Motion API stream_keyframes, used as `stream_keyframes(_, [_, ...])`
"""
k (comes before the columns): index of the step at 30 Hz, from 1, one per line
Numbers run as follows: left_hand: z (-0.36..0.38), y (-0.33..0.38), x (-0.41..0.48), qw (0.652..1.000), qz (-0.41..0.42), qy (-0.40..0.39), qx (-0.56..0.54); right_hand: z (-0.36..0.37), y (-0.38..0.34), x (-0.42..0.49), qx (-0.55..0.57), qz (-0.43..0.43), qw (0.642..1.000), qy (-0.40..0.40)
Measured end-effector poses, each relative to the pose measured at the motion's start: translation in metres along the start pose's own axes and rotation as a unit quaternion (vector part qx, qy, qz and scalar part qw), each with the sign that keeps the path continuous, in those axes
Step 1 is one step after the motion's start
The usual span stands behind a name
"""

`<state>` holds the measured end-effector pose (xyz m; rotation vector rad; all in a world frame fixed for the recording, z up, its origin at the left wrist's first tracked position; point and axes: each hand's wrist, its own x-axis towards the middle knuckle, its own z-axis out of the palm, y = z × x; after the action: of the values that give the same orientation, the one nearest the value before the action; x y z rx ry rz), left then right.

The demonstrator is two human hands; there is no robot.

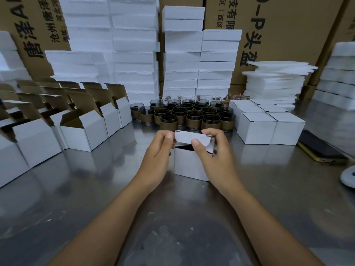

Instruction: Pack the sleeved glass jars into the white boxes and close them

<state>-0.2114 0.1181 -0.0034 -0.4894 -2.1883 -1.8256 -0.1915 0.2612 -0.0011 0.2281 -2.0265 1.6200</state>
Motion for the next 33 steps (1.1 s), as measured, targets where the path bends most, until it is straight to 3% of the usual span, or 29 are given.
stream_keyframes(3, [-0.002, 0.001, 0.002, 1.000, -0.008, 0.006, -0.015, -0.002, 0.002, -0.001, -0.027, -0.021, 0.999, -0.035])
stream_keyframes(7, [-0.001, -0.001, 0.003, 1.000, 0.009, -0.011, -0.010, -0.004, 0.002, 0.001, 0.001, 0.011, 0.998, -0.055])
stream_keyframes(15, [-0.002, 0.000, 0.007, 1.000, -0.020, 0.010, -0.017, -0.004, 0.003, 0.007, 0.068, 0.059, 0.995, -0.040])
stream_keyframes(19, [0.000, -0.004, 0.008, 0.999, -0.047, -0.013, -0.018, -0.002, 0.008, 0.008, 0.024, 0.038, 0.998, -0.043])
stream_keyframes(23, [0.000, -0.005, 0.011, 0.996, -0.076, -0.025, -0.036, 0.000, 0.014, 0.004, -0.074, -0.016, 0.997, 0.019])
stream_keyframes(27, [-0.001, -0.008, 0.010, 0.991, -0.100, -0.067, -0.066, -0.002, 0.014, 0.005, -0.058, 0.012, 0.996, 0.071])
stream_keyframes(33, [-0.004, -0.006, 0.007, 0.988, -0.098, -0.080, -0.090, -0.003, 0.013, -0.005, -0.069, 0.029, 0.996, -0.056])
